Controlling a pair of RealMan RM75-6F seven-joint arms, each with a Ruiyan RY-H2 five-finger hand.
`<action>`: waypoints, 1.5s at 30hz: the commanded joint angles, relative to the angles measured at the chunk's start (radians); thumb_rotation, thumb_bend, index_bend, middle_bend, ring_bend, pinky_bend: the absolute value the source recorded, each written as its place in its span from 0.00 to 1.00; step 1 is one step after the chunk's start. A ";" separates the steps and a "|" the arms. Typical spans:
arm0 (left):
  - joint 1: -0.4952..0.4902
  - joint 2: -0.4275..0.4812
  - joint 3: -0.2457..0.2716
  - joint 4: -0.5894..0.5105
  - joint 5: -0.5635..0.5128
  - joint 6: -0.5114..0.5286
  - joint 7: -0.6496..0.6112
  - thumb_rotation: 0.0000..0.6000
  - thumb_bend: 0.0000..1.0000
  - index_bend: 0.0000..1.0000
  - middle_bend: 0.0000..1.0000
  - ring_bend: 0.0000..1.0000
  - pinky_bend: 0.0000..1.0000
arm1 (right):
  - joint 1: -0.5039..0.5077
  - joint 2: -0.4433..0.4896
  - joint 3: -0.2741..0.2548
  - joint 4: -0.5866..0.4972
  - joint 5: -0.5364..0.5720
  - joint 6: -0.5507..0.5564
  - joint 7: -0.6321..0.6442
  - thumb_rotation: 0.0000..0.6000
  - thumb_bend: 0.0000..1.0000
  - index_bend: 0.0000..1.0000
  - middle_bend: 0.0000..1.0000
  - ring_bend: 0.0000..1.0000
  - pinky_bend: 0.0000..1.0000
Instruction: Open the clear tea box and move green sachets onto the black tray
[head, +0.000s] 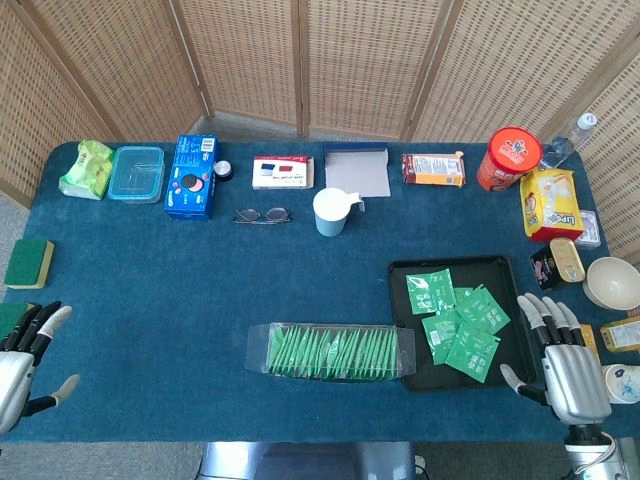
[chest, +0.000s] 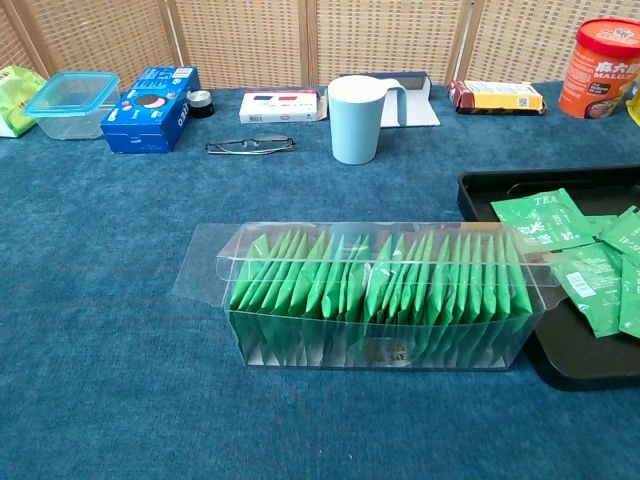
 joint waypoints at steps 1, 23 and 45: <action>-0.003 -0.002 -0.001 -0.004 -0.004 -0.006 0.005 1.00 0.22 0.08 0.07 0.00 0.24 | 0.003 -0.002 0.002 0.002 0.004 -0.005 0.005 1.00 0.26 0.03 0.00 0.00 0.01; -0.011 0.031 -0.006 -0.013 0.027 0.007 0.022 1.00 0.22 0.05 0.06 0.00 0.24 | 0.124 0.090 -0.049 -0.060 -0.215 -0.136 0.307 1.00 0.25 0.02 0.00 0.00 0.01; -0.025 0.030 -0.028 0.032 -0.023 -0.006 -0.016 1.00 0.22 0.05 0.06 0.00 0.24 | 0.331 -0.186 0.034 -0.062 -0.050 -0.454 -0.201 1.00 0.17 0.03 0.00 0.00 0.01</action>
